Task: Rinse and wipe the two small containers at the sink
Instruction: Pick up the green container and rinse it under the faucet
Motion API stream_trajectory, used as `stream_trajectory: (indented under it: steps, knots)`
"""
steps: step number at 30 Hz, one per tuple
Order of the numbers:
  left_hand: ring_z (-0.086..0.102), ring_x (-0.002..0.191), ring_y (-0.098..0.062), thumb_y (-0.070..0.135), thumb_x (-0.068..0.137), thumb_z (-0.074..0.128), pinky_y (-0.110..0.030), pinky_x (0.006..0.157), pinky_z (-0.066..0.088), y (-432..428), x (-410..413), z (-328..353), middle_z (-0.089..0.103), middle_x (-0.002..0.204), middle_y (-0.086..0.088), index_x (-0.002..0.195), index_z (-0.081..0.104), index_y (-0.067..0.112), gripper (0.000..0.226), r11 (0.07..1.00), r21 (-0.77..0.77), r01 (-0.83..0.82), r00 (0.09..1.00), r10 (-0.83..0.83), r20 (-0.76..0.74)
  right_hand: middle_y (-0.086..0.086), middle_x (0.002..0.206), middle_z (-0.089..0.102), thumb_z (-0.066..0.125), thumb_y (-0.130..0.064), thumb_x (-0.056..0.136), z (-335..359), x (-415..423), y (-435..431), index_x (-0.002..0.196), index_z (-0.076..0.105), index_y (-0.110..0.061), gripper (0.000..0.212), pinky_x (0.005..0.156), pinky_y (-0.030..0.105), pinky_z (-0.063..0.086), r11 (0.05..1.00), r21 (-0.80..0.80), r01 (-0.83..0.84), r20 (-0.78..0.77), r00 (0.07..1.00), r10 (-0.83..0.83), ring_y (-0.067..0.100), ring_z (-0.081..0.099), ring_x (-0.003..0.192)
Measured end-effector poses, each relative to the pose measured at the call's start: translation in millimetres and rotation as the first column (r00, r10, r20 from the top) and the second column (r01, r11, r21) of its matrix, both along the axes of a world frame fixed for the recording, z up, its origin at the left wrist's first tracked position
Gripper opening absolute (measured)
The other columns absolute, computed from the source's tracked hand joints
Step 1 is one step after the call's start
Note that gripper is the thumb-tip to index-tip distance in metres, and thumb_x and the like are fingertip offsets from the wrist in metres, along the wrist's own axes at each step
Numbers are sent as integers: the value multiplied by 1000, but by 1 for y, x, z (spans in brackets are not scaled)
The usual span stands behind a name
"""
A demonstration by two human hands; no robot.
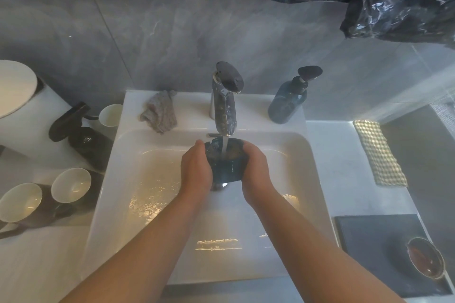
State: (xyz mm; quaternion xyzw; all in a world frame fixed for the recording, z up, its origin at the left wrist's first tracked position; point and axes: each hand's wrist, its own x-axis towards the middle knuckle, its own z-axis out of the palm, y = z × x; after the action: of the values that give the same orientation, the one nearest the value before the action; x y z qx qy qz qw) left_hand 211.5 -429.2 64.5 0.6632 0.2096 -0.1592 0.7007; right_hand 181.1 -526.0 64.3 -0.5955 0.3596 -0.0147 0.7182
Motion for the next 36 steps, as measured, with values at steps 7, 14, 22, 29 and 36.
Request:
stream_trajectory:
  steps: [7,14,22,29,36]
  knots:
    - [67,90,-35,37,79,40,-38,68,54,2,0,3,72,92,-11,70,71,28,34,999,22,32,997,-33,73,11,99,71,37,-40,95,6,-2,0,102,70,-9,46,73,32,50,1000,2,3,-47,999,-3,26,63,95]
    - [62,113,-34,29,83,43,-50,97,49,9,-3,1,69,114,-12,90,73,36,31,973,-102,209,971,-194,139,8,102,69,32,-43,103,8,-9,-3,101,67,-17,43,81,37,54,998,-34,-51,-60,997,48,28,63,99]
    - [71,93,-30,48,106,32,-57,92,55,3,0,-10,75,108,-14,105,70,18,49,974,-205,97,936,-159,-315,-10,121,61,40,-37,99,10,-28,-8,130,57,-21,39,90,9,44,921,-356,-158,71,978,195,7,56,113]
    - [70,92,-36,44,106,31,-44,66,60,7,2,-9,70,113,-21,117,65,10,49,968,-229,102,912,-183,-368,-2,118,66,36,-33,100,7,-23,-3,126,61,-19,39,94,31,53,925,-354,-135,18,988,151,16,60,110]
    - [70,94,-33,52,102,36,-57,85,59,10,10,9,73,106,-14,102,69,17,48,973,-34,229,940,-230,-252,10,101,71,35,-25,99,-1,-8,-2,102,69,-15,36,55,24,52,999,-53,-12,-177,984,3,32,67,97]
